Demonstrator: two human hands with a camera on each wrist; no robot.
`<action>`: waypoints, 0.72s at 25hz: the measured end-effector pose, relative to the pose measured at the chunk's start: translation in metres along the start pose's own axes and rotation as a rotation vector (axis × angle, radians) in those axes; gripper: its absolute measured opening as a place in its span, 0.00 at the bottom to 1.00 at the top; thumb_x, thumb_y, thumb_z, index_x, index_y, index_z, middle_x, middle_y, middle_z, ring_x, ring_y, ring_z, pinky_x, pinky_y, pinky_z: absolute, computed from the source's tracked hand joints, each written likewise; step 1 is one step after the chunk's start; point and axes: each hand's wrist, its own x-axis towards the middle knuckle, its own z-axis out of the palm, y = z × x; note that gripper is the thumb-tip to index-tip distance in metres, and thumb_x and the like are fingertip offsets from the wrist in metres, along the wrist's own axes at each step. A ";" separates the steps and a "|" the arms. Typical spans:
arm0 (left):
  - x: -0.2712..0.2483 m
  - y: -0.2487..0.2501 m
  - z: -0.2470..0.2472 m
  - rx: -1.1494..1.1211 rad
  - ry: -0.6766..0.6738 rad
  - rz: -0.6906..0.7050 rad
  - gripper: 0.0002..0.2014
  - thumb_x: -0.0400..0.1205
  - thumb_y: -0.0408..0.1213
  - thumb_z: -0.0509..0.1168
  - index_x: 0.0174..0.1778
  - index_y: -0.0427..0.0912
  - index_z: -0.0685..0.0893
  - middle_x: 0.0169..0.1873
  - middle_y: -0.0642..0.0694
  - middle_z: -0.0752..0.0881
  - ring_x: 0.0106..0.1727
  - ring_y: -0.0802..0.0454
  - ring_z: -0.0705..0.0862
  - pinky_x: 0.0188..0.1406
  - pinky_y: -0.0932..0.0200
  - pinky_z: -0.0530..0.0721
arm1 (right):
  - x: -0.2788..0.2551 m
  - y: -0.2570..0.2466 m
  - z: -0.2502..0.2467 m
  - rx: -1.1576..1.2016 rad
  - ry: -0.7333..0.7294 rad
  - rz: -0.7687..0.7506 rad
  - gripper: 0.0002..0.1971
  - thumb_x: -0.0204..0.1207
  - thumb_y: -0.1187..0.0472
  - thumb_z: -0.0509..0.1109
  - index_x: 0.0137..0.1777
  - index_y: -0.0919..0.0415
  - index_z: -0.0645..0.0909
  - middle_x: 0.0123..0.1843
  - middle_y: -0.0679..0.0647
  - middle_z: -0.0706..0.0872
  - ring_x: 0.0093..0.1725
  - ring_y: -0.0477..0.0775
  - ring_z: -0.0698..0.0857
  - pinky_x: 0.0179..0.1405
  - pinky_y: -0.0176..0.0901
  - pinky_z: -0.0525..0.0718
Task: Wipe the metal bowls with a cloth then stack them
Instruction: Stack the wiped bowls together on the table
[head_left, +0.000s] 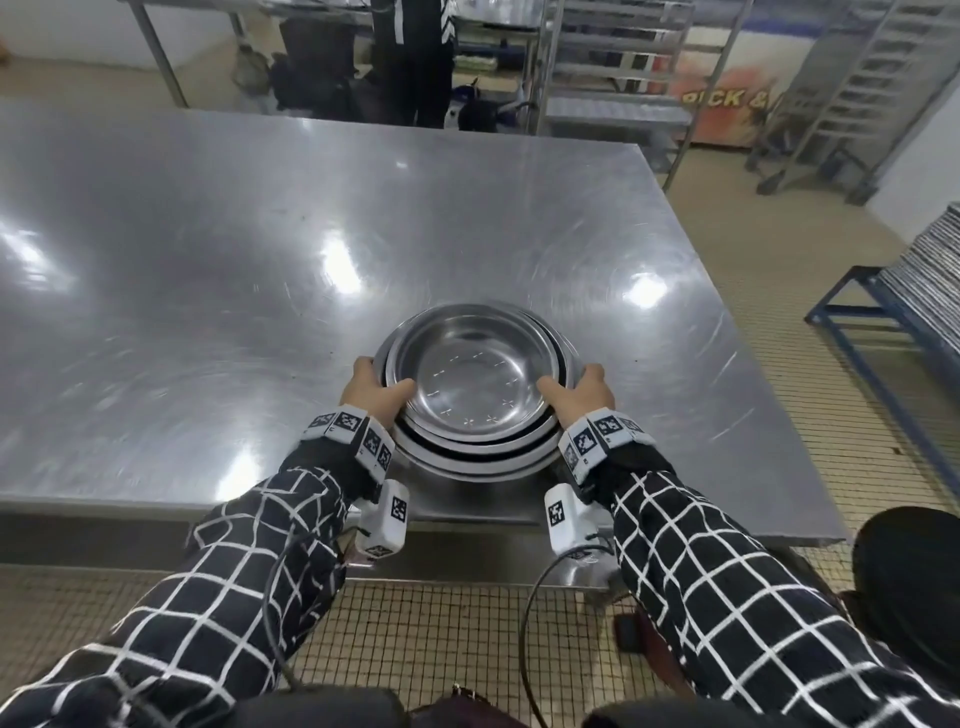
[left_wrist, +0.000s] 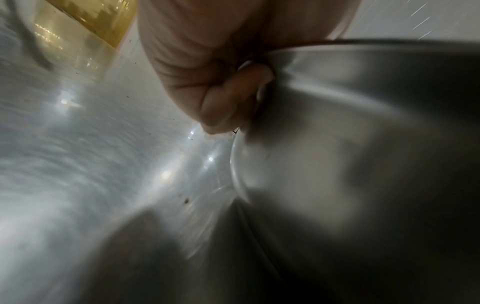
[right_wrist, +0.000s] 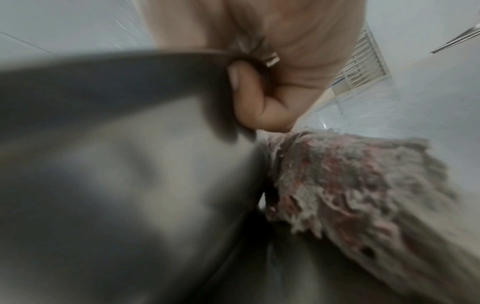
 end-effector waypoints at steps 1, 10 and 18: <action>-0.005 -0.003 -0.001 0.000 0.007 0.006 0.19 0.76 0.38 0.67 0.58 0.42 0.68 0.43 0.45 0.80 0.44 0.44 0.82 0.42 0.53 0.80 | -0.004 0.003 0.001 -0.005 -0.003 -0.003 0.30 0.73 0.53 0.70 0.71 0.61 0.61 0.60 0.59 0.78 0.42 0.54 0.81 0.39 0.45 0.77; -0.096 -0.043 -0.005 0.004 0.080 -0.049 0.19 0.77 0.41 0.66 0.58 0.39 0.67 0.42 0.43 0.78 0.43 0.44 0.81 0.38 0.53 0.77 | -0.064 0.048 -0.010 -0.098 -0.089 -0.063 0.41 0.72 0.49 0.70 0.79 0.61 0.54 0.67 0.59 0.78 0.56 0.60 0.83 0.55 0.51 0.81; -0.223 -0.087 -0.006 0.062 0.103 -0.163 0.27 0.79 0.43 0.66 0.69 0.36 0.65 0.54 0.39 0.80 0.49 0.43 0.80 0.49 0.50 0.77 | -0.150 0.111 -0.033 -0.179 -0.225 -0.086 0.39 0.69 0.45 0.71 0.76 0.60 0.60 0.67 0.60 0.78 0.59 0.63 0.82 0.61 0.61 0.81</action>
